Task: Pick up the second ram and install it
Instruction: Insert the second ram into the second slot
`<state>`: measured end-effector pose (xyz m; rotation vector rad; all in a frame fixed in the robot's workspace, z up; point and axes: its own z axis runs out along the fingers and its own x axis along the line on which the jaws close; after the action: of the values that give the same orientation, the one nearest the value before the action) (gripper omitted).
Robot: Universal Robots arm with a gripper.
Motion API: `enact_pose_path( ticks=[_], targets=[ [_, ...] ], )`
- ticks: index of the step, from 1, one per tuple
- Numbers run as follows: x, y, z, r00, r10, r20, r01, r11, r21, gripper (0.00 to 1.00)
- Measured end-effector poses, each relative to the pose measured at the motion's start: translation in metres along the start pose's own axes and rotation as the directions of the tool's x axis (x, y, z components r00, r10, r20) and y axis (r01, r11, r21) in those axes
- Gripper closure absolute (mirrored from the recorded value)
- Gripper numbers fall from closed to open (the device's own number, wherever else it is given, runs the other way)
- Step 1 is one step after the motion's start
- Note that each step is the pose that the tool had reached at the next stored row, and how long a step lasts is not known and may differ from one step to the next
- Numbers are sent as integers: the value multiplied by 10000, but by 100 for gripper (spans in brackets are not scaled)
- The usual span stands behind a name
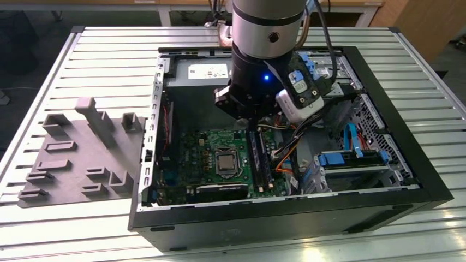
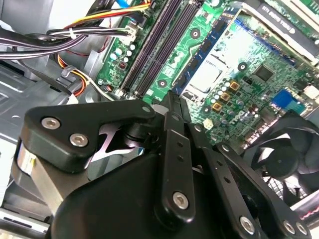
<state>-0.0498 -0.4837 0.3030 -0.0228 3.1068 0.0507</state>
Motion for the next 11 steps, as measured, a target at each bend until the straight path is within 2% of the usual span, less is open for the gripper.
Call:
enact_pose_path(
  ticks=[5, 11],
  targets=[
    [2, 9, 57, 9998, 185, 6, -185, 9998, -18, 89],
    [-2, 51, 102, 9993, 364, 11, -364, 9993, -13, 89]
  ],
)
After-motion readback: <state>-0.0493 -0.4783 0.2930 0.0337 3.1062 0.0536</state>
